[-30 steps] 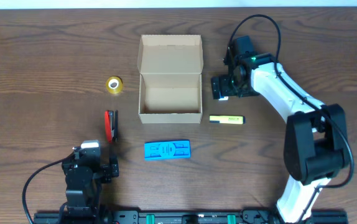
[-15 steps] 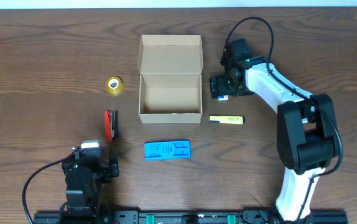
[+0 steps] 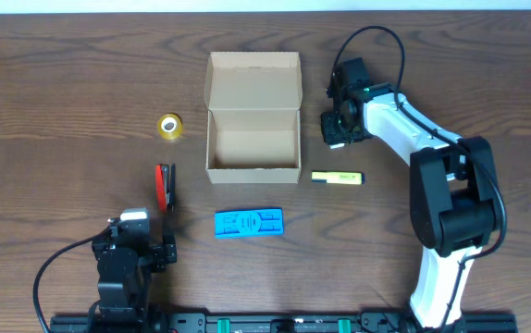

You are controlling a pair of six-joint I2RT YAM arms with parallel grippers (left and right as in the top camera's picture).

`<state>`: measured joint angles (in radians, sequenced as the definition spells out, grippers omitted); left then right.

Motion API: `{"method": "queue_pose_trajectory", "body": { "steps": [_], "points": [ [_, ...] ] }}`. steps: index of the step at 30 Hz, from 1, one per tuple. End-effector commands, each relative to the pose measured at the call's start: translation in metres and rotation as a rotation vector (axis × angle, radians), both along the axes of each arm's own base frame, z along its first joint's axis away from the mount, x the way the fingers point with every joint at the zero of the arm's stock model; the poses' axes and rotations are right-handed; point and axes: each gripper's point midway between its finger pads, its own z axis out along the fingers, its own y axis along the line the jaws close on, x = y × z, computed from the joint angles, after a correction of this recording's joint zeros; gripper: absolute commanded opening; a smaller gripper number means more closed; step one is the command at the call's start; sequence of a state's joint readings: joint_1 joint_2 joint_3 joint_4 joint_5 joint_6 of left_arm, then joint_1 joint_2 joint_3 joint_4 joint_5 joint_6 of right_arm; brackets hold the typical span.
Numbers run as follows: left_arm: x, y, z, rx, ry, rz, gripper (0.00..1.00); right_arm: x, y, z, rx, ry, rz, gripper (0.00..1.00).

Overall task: Pack container
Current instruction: 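Reach the right gripper to the white staples box and grasp it, then carry the staples box into the cardboard box and release it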

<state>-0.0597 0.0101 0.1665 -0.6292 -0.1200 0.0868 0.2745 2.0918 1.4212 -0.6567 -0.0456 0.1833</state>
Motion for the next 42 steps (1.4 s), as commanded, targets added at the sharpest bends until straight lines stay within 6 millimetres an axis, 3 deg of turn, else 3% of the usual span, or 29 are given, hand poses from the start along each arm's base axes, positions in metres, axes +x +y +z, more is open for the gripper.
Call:
{"method": "queue_pose_trajectory", "body": {
  "steps": [1, 5, 8, 12, 16, 20, 24, 29, 32, 36, 42],
  "points": [
    [-0.001, 0.004, -0.003, 0.022, 0.006, 0.014, 0.95, -0.003, 0.002, -0.010, 0.004, 0.030, 0.002, 0.25],
    [-0.001, 0.004, -0.003, 0.022, 0.006, 0.014, 0.95, 0.000, 0.003, 0.003, 0.009, 0.009, 0.002, 0.18],
    [-0.001, 0.004, -0.003, 0.022, 0.006, 0.014, 0.95, 0.006, 0.004, 0.023, 0.019, -0.027, 0.002, 0.17],
    [-0.001, 0.004, -0.003, 0.022, 0.006, 0.014, 0.95, 0.011, 0.006, 0.061, 0.035, -0.088, 0.004, 0.16],
    [-0.001, 0.004, -0.003, 0.022, 0.006, 0.014, 0.95, 0.008, 0.009, 0.111, 0.054, -0.169, 0.031, 0.12],
    [-0.001, 0.004, -0.003, 0.022, 0.006, 0.014, 0.95, -0.004, 0.028, 0.157, 0.087, -0.258, 0.110, 0.15],
    [-0.001, 0.004, -0.003, 0.022, 0.006, 0.014, 0.95, -0.020, 0.063, 0.185, 0.124, -0.323, 0.233, 0.17],
    [-0.001, 0.004, -0.003, 0.022, 0.006, 0.014, 0.95, -0.041, 0.118, 0.181, 0.118, -0.350, 0.443, 0.18],
    [-0.001, 0.004, -0.003, 0.022, 0.006, 0.014, 0.96, -0.047, 0.144, 0.163, 0.083, -0.350, 0.540, 0.18],
    [-0.001, 0.004, -0.003, 0.022, 0.006, 0.014, 0.95, -0.050, 0.160, 0.133, 0.053, -0.309, 0.585, 0.18],
    [-0.001, 0.004, -0.003, 0.022, 0.006, 0.014, 0.95, -0.048, 0.166, 0.087, 0.019, -0.233, 0.618, 0.18]
  ]
}}
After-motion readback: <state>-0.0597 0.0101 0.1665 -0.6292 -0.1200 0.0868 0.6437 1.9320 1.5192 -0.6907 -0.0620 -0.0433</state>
